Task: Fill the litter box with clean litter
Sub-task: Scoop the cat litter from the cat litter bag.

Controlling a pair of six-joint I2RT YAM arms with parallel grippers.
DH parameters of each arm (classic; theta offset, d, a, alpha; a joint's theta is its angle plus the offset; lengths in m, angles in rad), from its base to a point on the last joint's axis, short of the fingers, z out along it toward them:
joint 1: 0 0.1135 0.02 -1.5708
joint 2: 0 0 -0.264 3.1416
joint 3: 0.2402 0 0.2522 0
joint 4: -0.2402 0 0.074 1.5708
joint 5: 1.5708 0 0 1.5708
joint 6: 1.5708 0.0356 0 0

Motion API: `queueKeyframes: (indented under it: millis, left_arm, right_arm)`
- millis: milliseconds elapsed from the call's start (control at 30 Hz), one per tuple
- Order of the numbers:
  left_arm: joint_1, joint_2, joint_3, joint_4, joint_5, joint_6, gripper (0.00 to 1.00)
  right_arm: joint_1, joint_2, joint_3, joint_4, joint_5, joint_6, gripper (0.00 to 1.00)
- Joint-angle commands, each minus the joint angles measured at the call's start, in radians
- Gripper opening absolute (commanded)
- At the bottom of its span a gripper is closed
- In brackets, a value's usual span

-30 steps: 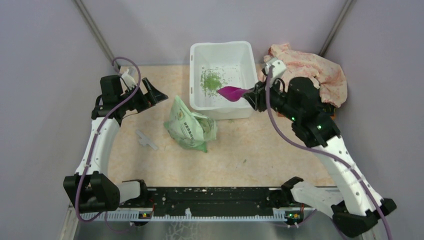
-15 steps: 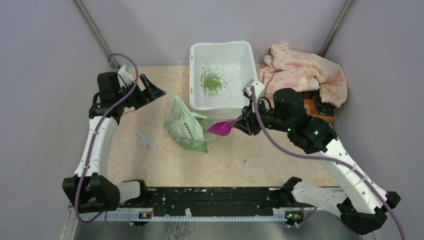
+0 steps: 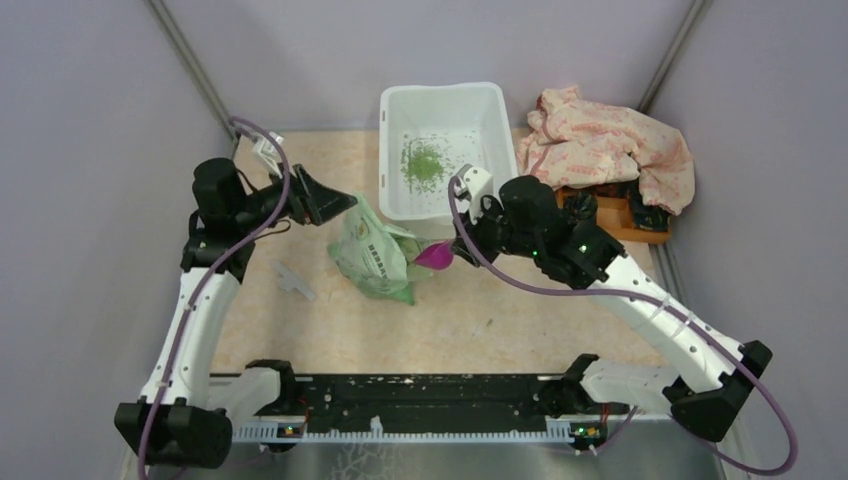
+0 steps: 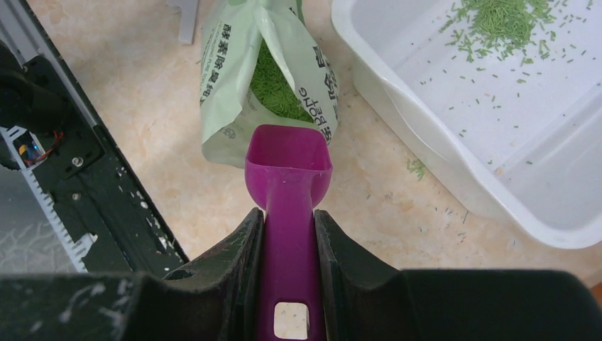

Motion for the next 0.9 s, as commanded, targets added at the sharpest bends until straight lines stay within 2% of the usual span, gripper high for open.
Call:
queueKeyframes:
  millis: [0,100,233,300,533,867]
  left_arm:
    - [-0.128,-0.012,0.006,0.097,0.034,0.044,0.99]
    - [-0.196,0.034,0.042,0.004,-0.101,0.088,0.99]
    - [-0.195,0.044,0.073,-0.116,-0.34,0.116,0.99]
    - [-0.189,0.031,0.082,-0.134,-0.411,0.117,0.99]
    - [-0.151,0.026,0.112,-0.182,-0.489,0.113,0.99]
    - [-0.098,0.03,0.068,-0.171,-0.465,0.095,0.99]
  right_arm:
    - [0.006,0.042,0.066,0.08,0.028,-0.026,0.0]
    - [0.008,0.103,0.105,0.084,-0.003,-0.034,0.0]
    - [0.025,0.204,0.194,0.047,-0.028,-0.045,0.0]
    - [0.05,0.263,0.252,0.006,-0.017,-0.06,0.0]
    - [0.112,0.423,0.381,-0.108,0.082,-0.095,0.0]
    - [0.142,0.527,0.368,-0.045,0.146,-0.084,0.0]
